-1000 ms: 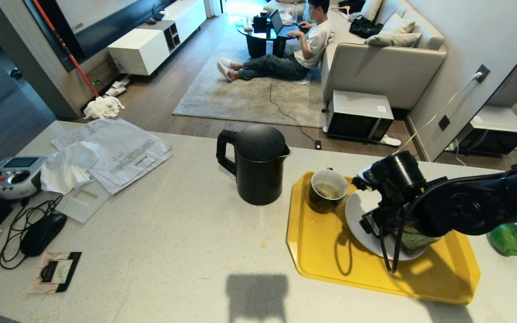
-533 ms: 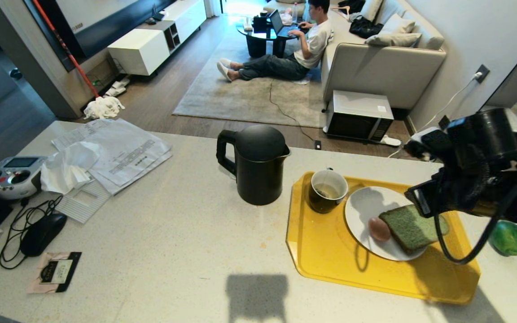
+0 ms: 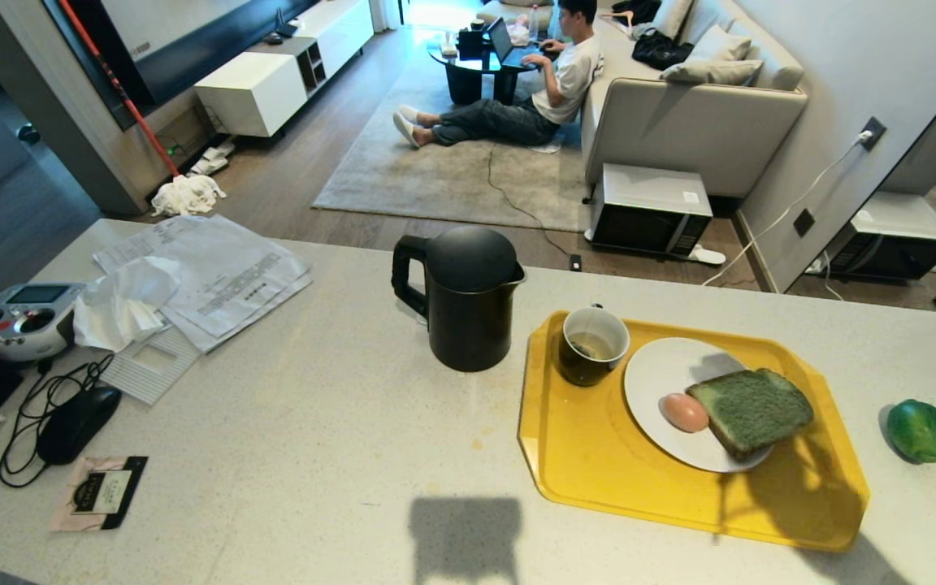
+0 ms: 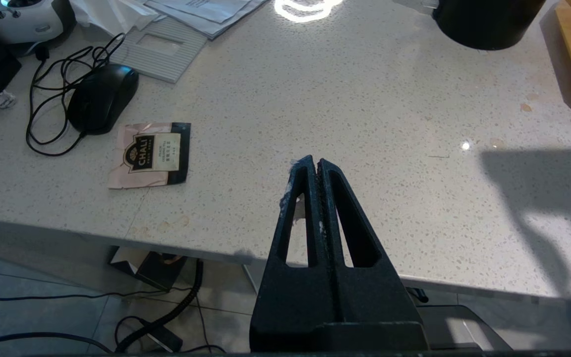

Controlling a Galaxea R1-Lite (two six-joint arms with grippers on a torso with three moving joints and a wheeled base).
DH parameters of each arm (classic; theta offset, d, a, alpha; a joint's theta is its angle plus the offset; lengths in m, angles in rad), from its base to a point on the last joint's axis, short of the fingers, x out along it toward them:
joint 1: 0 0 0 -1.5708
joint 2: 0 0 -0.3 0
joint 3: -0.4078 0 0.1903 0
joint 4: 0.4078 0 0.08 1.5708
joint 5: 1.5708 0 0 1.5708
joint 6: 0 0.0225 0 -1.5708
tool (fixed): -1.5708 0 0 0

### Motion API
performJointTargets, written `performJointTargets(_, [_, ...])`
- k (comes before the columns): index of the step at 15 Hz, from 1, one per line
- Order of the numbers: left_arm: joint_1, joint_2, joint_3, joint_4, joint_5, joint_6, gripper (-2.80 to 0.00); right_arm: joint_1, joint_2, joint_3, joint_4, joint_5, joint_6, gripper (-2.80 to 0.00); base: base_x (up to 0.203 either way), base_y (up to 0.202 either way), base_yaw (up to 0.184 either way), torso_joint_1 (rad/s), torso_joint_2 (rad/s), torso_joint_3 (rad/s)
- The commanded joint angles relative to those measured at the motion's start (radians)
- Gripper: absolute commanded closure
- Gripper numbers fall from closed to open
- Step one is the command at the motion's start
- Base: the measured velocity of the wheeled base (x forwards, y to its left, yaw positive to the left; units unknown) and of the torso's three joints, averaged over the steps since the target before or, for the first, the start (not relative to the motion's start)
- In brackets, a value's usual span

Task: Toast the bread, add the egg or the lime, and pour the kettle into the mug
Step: Pick up the kettle

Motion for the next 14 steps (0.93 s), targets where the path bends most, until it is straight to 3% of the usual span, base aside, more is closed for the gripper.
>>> performJointTargets(1, [0.0, 0.002, 0.0, 0.0, 0.0, 0.0, 0.0, -0.044, -0.234, 0.08, 0.0, 0.002, 0.0, 0.0, 0.0, 0.0, 0.0, 0.0, 0.0, 0.0])
performJointTargets(4, [0.0, 0.002, 0.0, 0.0, 0.0, 0.0, 0.0, -0.119, -0.45, 0.214, 0.0, 0.047, 0.004, 0.0, 0.0, 0.0, 0.0, 0.0, 0.0, 0.0])
performJointTargets(8, [0.0, 0.002, 0.0, 0.0, 0.0, 0.0, 0.0, -0.218, -0.68, 0.342, 0.001, 0.186, 0.006, 0.0, 0.0, 0.0, 0.0, 0.0, 0.0, 0.0])
performJointTargets(14, [0.0, 0.002, 0.0, 0.0, 0.0, 0.0, 0.0, -0.274, -0.897, 0.496, -0.007, 0.338, 0.007, 0.0, 0.0, 0.0, 0.0, 0.0, 0.0, 0.0])
